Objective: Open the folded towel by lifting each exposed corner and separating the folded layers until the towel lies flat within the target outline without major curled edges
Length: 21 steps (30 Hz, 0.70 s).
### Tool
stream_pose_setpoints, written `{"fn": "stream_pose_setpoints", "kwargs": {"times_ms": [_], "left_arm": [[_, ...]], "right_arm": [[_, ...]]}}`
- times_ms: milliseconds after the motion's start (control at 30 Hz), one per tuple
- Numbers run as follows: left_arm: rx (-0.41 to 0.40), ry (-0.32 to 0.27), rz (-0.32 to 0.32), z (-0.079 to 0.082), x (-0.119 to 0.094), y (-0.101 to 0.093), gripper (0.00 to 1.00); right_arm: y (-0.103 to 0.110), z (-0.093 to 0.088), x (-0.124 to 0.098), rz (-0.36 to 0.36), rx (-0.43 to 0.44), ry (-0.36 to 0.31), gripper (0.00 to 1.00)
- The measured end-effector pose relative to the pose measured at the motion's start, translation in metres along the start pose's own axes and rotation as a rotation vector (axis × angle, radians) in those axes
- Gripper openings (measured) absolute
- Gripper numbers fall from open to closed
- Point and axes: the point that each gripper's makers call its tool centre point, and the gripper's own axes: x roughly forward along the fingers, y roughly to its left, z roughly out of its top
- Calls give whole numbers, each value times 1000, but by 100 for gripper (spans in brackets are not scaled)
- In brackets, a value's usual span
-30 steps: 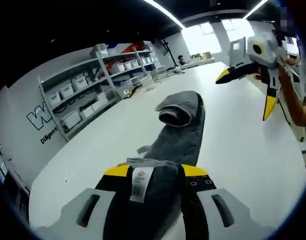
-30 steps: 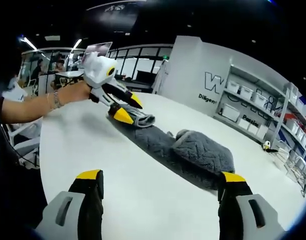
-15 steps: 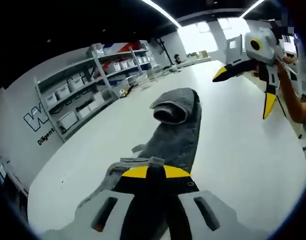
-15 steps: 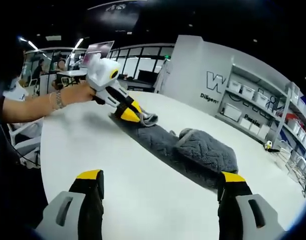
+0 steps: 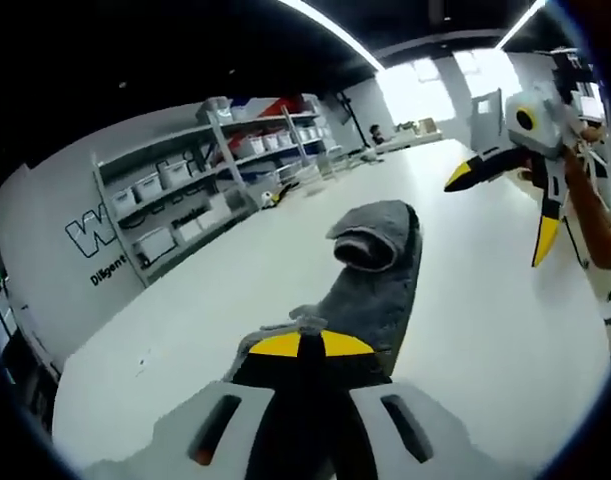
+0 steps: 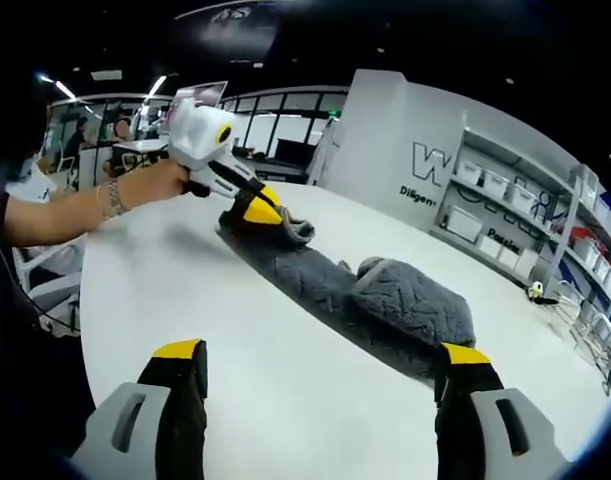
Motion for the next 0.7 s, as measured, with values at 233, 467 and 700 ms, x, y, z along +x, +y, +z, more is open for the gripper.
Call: {"fn": "stream_pose_setpoints", "kwargs": {"times_ms": [233,467,700], "left_arm": [[-13,-48,47,14,-25,20,3],[-25,-76,120,19,-55,47,3],[-28,-84,185,8,-87,73,3]], "right_arm": [[2,2,0,-2,-4,8,98],[3,7,1,0,-6,2,99],[6,6,5,5,-14,15,99]]}}
